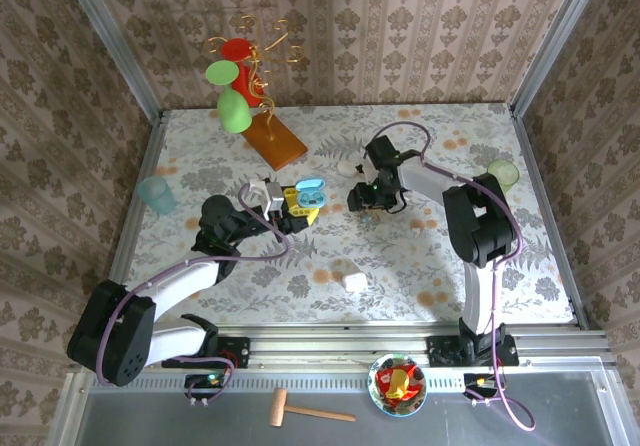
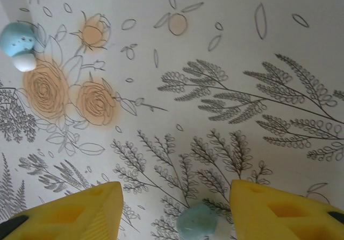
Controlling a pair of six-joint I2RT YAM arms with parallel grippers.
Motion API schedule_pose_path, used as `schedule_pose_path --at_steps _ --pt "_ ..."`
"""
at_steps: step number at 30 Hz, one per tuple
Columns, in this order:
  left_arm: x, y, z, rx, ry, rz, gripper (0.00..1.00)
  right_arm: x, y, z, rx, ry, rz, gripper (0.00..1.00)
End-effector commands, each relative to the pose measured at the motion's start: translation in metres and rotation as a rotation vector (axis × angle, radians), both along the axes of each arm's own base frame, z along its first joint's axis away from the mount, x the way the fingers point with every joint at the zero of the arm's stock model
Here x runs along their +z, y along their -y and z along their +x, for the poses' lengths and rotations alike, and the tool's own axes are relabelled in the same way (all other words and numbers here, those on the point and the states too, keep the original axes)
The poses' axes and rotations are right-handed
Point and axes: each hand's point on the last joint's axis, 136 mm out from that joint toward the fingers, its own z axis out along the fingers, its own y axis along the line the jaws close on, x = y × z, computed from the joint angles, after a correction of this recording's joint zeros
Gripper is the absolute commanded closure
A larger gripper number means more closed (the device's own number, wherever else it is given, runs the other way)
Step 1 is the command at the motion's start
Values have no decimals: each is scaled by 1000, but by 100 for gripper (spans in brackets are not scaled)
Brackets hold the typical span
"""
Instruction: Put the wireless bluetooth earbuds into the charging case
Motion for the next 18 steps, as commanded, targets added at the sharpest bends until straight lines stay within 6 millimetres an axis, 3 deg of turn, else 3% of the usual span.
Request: schedule_pose_path --at_steps 1,7,13,18 --pt "4 1 -5 -18 43 -10 75 2 -3 -23 48 -41 41 45" --pt "5 5 -4 -28 46 -11 75 5 -3 -48 47 -62 85 46" --pt "5 8 -4 -35 53 -17 75 21 -5 -63 44 -51 139 46" --pt "4 7 -5 -38 57 -17 75 25 6 -41 -9 31 98 45"
